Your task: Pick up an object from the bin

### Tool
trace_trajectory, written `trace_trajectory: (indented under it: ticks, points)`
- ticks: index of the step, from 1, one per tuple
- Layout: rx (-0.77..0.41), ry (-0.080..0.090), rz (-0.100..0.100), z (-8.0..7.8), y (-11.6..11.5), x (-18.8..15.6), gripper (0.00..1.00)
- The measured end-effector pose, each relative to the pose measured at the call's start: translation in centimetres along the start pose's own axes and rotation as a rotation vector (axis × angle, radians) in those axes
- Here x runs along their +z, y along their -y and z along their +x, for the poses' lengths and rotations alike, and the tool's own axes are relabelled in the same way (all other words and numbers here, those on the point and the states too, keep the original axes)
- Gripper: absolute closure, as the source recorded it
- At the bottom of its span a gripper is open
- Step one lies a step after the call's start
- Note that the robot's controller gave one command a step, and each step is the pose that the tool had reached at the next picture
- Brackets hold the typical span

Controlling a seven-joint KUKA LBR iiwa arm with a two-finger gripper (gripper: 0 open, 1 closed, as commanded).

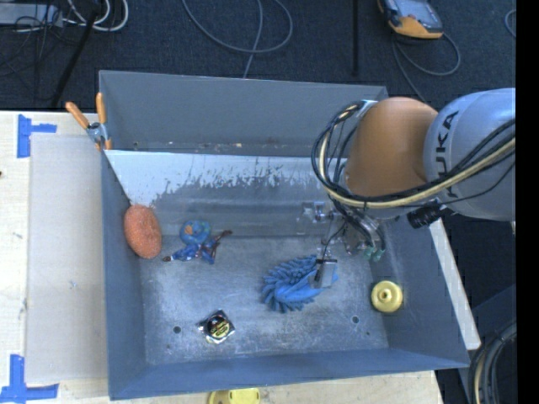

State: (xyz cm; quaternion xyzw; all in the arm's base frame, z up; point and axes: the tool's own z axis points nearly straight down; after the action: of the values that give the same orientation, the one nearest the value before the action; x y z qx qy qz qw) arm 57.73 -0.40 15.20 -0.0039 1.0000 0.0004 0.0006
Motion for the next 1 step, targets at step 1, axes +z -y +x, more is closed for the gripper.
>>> trace_trajectory:
  ticks: [1]
  points:
    - [-0.027, 0.002, 0.001, 2.02, -0.66, 2.15, 0.00]
